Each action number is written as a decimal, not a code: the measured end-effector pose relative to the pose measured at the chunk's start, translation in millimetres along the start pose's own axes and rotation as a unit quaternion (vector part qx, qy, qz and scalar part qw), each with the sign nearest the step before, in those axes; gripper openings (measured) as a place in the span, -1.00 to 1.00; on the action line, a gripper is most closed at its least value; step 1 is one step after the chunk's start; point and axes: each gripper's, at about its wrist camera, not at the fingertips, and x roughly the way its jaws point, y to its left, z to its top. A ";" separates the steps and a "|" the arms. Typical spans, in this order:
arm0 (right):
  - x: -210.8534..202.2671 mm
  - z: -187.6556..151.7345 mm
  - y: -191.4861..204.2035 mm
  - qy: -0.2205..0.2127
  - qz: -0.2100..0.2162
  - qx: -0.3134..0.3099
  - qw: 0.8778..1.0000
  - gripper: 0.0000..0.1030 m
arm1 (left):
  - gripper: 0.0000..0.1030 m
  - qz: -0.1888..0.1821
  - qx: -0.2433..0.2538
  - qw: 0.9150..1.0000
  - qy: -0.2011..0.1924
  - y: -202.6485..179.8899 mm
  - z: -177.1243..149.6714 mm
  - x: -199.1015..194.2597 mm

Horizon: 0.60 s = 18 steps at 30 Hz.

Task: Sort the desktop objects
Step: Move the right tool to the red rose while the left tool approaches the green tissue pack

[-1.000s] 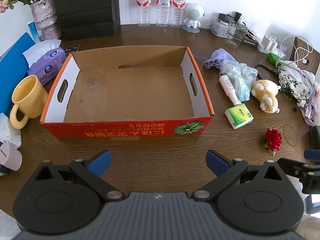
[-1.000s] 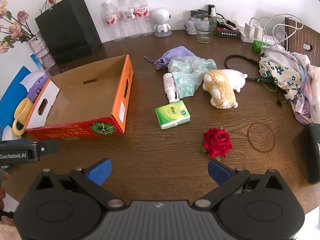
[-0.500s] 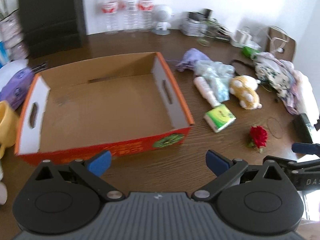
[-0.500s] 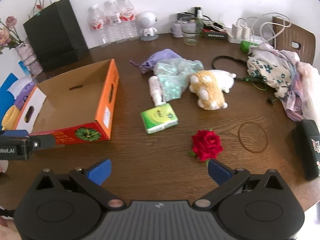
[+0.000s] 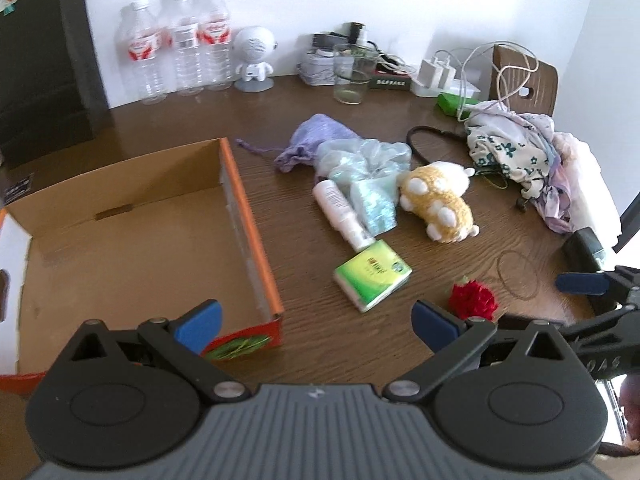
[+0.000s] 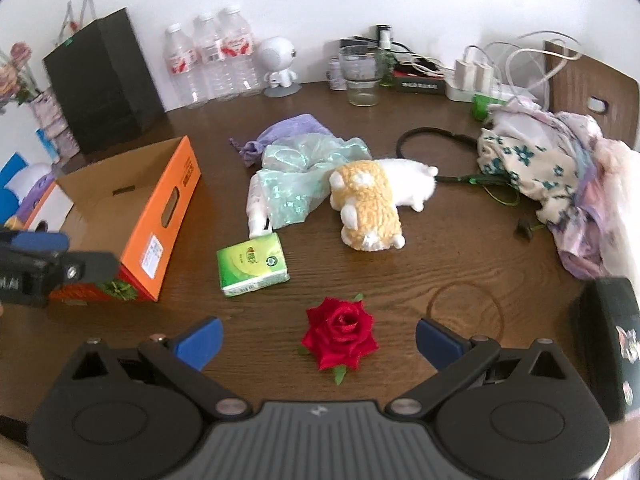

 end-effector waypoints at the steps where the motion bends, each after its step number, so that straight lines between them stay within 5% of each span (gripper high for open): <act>1: 2.8 0.2 -4.1 -0.001 0.002 -0.004 1.000 1.00 | 1.00 -0.002 0.004 1.000 -0.003 -4.1 0.3 4.1; 18: 42.4 0.4 -48.6 0.014 0.026 -0.071 0.997 0.90 | 1.00 0.000 0.057 0.998 0.016 -55.3 5.0 63.1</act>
